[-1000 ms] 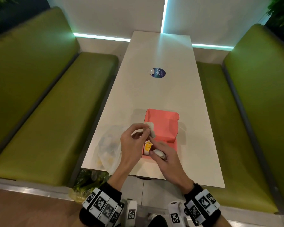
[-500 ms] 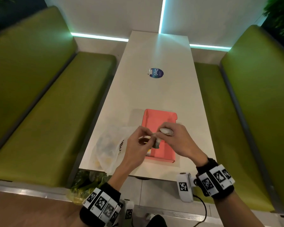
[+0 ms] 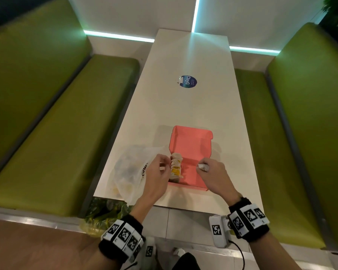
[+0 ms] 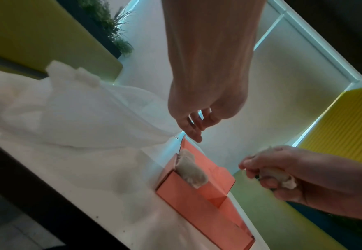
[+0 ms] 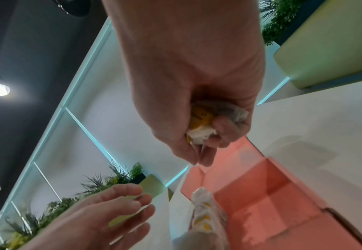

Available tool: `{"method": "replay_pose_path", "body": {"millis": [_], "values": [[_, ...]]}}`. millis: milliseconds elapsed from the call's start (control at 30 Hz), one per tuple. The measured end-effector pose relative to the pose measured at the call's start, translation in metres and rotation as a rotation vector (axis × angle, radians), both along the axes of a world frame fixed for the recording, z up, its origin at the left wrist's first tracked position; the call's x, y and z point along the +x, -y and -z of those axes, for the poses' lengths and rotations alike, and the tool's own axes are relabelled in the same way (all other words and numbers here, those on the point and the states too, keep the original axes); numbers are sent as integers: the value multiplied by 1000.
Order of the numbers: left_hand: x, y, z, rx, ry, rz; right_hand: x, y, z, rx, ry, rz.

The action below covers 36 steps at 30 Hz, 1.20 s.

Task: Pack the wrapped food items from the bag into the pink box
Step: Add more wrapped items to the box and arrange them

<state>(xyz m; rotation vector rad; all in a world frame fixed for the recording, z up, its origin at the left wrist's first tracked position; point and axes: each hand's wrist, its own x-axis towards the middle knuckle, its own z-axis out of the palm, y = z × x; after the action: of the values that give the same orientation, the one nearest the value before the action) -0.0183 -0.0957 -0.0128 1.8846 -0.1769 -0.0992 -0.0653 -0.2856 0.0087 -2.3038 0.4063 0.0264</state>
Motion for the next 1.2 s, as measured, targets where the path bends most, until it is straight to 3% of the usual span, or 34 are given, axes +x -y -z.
{"method": "replay_pose_path", "body": {"millis": [300,400,600,767,867,1033,1200], "values": [[-3,-10,10,38,48,-6,9,-23,32,-206,-149,-308],[-4,-11,12,56,85,16,14,-33,36,-251,-139,-325],[-4,-15,8,153,289,72,25,-29,-2,79,35,-134],[-2,-3,-9,224,413,271,29,-26,-48,429,83,-24],[0,5,-13,164,366,246,29,-27,-55,522,81,0],[-2,8,-17,-109,164,197,23,-19,-48,568,135,64],[-3,5,-16,-195,1,254,10,-12,-31,373,159,-50]]}}
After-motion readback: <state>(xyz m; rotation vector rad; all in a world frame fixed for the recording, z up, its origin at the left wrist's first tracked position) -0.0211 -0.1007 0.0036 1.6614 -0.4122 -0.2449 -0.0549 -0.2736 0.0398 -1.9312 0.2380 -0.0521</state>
